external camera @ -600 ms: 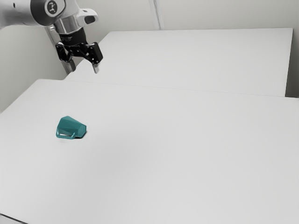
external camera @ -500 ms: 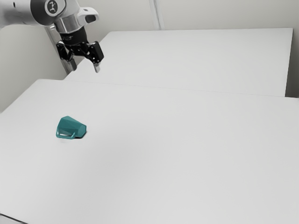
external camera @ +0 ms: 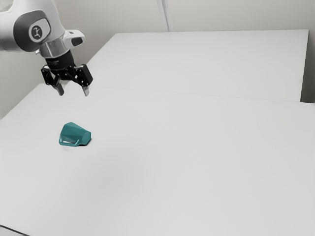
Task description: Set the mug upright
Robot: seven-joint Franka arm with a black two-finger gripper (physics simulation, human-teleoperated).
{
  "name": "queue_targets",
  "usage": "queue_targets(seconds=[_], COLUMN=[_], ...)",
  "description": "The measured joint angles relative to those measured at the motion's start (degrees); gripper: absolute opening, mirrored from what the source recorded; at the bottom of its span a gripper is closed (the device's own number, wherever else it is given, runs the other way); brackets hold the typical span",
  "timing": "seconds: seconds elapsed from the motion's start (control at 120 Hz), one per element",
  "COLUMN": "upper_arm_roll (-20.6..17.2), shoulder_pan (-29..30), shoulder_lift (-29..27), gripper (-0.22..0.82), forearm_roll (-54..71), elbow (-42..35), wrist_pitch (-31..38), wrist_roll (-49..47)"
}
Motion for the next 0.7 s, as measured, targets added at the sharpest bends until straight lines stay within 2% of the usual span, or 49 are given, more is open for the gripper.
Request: queue_targets(seconds=[0.192,0.333,0.525,0.7], upper_arm_roll=[0.1,0.1,0.2,0.2], shoulder_pan=[6.1,10.5,16.3,21.1], shoulder_lift=[-1.0,0.5,6.7,12.4], gripper=[0.60,0.60,0.60,0.60], forearm_roll=[-1.7,-3.9,-9.5,-13.0], elbow=[-7.6,-10.0,-11.1,-10.8], wrist_pitch=[7.5,13.1,21.6,25.6], wrist_roll=[1.2,4.2,11.6,19.2])
